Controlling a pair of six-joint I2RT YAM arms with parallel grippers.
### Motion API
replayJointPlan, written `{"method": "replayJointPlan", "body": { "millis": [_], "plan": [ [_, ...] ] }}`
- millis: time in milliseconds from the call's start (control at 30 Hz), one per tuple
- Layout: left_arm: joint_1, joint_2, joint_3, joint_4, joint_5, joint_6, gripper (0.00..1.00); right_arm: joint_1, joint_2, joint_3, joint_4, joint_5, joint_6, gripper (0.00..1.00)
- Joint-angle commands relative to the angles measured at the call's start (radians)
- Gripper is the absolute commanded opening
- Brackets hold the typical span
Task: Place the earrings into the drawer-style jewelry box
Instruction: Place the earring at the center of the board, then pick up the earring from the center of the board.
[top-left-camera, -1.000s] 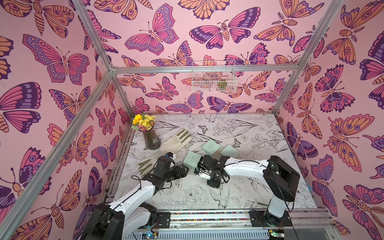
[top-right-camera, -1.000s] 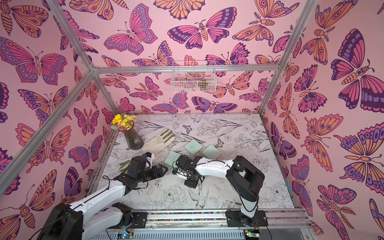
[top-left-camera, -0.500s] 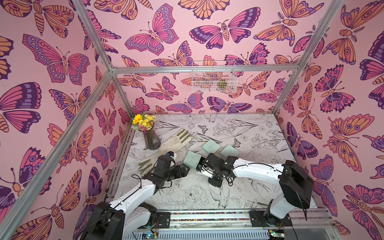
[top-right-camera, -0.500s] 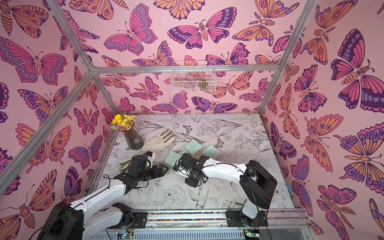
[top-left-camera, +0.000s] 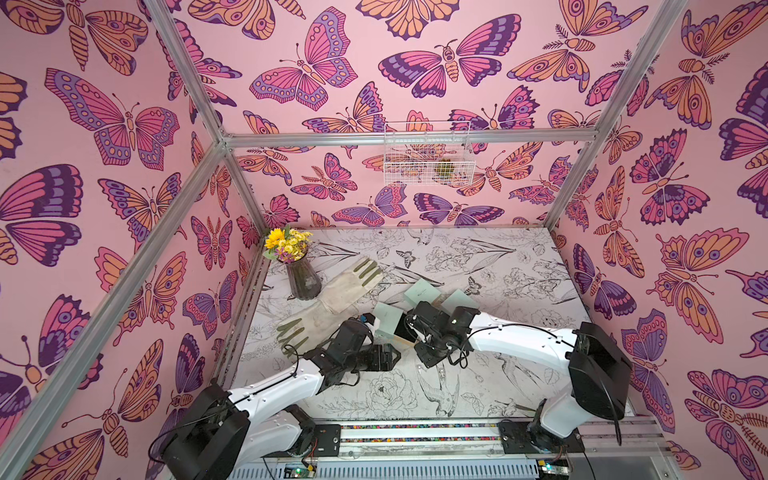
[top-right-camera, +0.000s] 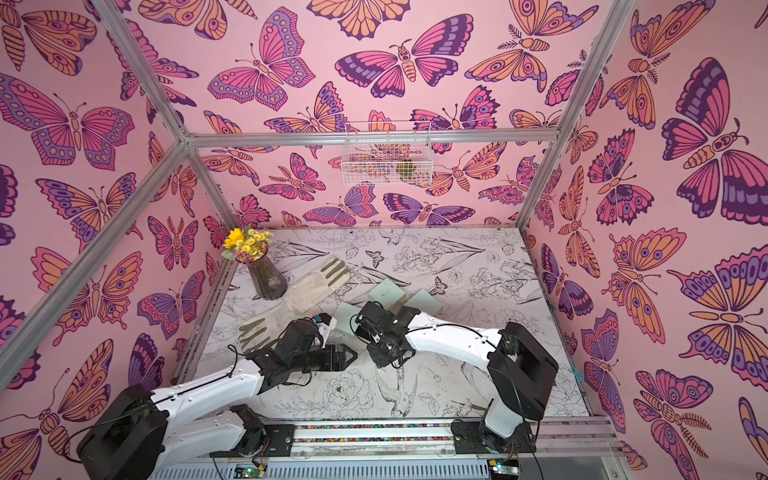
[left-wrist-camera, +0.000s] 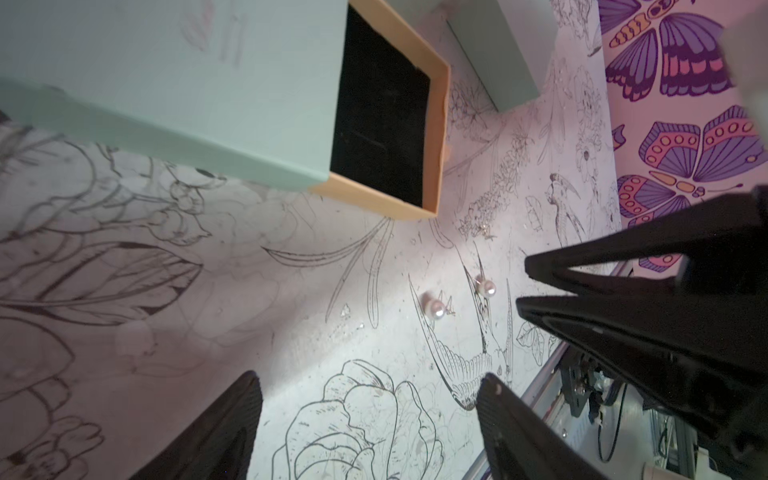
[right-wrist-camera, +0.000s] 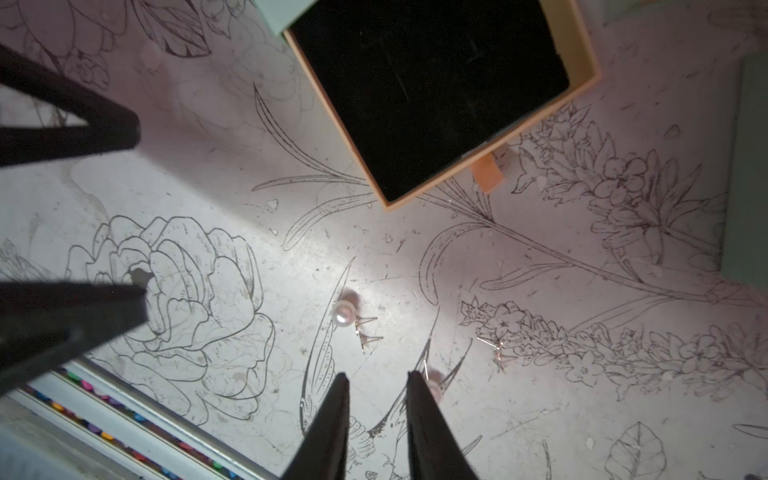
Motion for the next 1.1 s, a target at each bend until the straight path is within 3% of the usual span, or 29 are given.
{"method": "replayJointPlan", "body": {
  "millis": [0, 433, 1067],
  "plan": [
    [-0.015, -0.003, -0.034, 0.034, 0.010, -0.041, 0.81, -0.014, 0.058, 0.050, -0.043, -0.074, 0.063, 0.27],
    [0.015, 0.010, -0.097, 0.116, 0.017, -0.084, 0.78, -0.019, 0.212, 0.157, -0.110, -0.092, -0.001, 0.27],
    [0.033, 0.037, -0.109, 0.136, 0.041, -0.074, 0.77, -0.021, 0.280, 0.172, -0.094, -0.127, 0.003, 0.27]
  ]
}}
